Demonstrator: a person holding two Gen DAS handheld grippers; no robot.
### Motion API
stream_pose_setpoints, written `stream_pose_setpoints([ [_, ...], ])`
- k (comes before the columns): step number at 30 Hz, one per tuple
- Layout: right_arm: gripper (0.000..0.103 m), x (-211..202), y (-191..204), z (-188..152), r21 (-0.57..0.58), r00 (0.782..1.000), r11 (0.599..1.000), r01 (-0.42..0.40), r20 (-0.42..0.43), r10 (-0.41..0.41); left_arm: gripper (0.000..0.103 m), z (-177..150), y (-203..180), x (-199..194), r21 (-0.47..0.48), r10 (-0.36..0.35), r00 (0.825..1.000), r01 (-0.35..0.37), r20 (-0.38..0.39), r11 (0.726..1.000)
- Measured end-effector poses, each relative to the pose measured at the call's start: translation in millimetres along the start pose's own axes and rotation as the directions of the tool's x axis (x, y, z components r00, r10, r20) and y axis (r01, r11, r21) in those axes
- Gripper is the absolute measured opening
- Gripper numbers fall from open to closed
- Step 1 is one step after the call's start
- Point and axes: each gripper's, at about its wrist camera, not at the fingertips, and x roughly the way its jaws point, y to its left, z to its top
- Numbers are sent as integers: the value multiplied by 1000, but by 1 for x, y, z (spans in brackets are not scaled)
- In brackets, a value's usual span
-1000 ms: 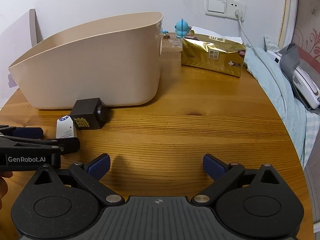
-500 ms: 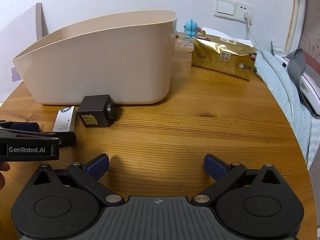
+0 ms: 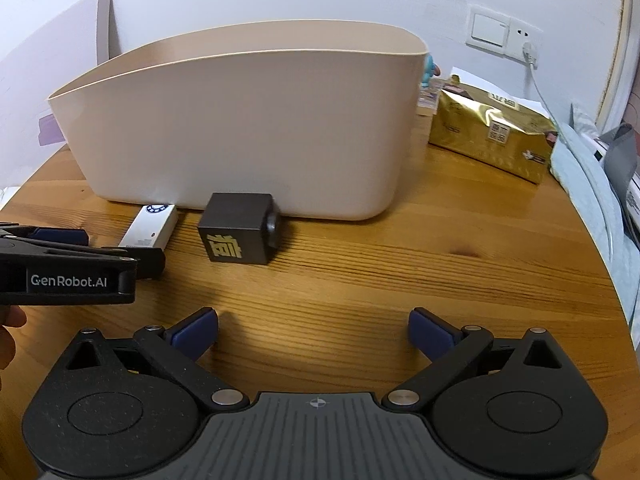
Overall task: Organize objects
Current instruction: 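Grasp the white box with the left tool while the right tool grasps the black cube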
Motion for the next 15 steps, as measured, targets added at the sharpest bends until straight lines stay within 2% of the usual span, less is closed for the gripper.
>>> stream_pose_setpoints([
  [3,103,4,3,2,-10,1000,1000,2,1,-2,85,2,4,2,-11,2,1000,-2,9,1000],
  [7,103,9,9,6,-20,1000,1000,6,8,-6,85,3,4,6,32,23,1000,-24,15,999],
  [15,103,21,18,16,-21,999,1000,2,32,-1,82,6,9,11,41,13,999,-15,43,999],
])
